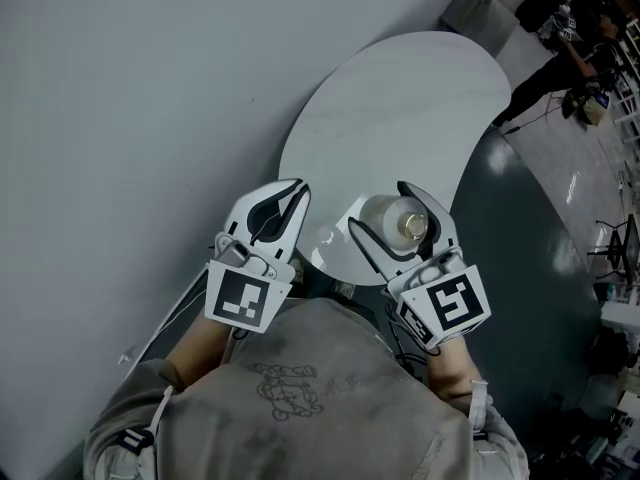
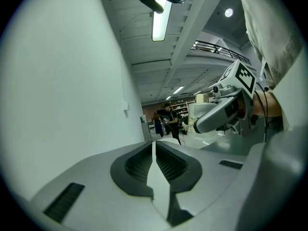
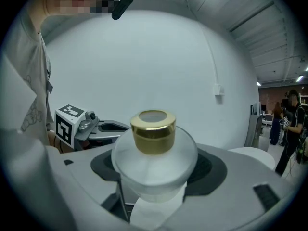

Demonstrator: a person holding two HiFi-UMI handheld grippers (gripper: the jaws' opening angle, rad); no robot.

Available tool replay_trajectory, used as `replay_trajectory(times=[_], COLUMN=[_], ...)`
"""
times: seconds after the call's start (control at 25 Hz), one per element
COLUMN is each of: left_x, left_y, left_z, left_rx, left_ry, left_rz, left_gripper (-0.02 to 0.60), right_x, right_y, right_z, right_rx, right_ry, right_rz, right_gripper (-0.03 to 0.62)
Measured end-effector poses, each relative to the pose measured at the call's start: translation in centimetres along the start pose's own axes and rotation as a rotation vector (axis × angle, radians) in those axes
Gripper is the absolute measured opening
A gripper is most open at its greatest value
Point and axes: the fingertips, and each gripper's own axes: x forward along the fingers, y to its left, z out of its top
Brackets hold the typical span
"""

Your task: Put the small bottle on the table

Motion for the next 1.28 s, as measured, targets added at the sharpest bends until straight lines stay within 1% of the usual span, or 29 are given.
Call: replay_trajectory(times=[0.16,0.28,0.4,0.6,0.72,0.84,0.88,0.96,1.04,1.16,1.28], left_x=[0.3,0.7,2.5,5.1,6.2,8.1,8.6,9.3,9.7,10.3,11.1], left_y=[0.2,0.1,1.3,4.2,5.4,6.5,6.9,7.7,8.3,9.0,9.5], left_z=[-0.1,-0.5,-0.8,-0.8,-1.2,-2.4,-2.9,-3.6,-4.2,-5.3,-6.5], left_rx=[-0.002,-0.036,-0.062,-0.014,0.003,-0.055,-0.067,-0.062,-0.055,-0.064,-0.040], left_ry=[0.016,0.018,0.008,-0.005,-0.036,-0.046,-0.039,-0.020,-0.001,0.019,0.046], left_rz=[0.041,0.074,0.104,0.151,0.143,0.137,0.139,0.143,0.152,0.163,0.169], left_gripper=[0.032,0.032,0.032,0.032,0.032,0.028,0.026,0.026,0.025,0.025,0.024], right_x=[0.4,0.8,2.7,6.3,8.7,11.4,12.2,13.9,15.2,17.2,19.0], right_y=[-1.1,-2.3,-4.2,-6.5,-7.5,-9.3,-9.7,-10.1,-10.0,-9.7,-10.0], right_z=[-0.6,-1.1,-0.9,0.3,0.4,0.1,0.0,-0.3,-0.7,-1.9,-3.3], right_rx=[-0.004,-0.019,-0.043,-0.042,-0.056,-0.057,-0.052,-0.041,-0.028,-0.016,-0.022], right_ry=[0.020,0.031,0.035,0.016,0.014,0.019,0.023,0.035,0.045,0.057,0.073], right_rz=[0.029,0.048,0.058,0.076,0.073,0.062,0.059,0.060,0.073,0.087,0.077], right_gripper=[0.339,0.339,0.339,0.339,0.339,0.339,0.339,0.339,0.339,0.339,0.339])
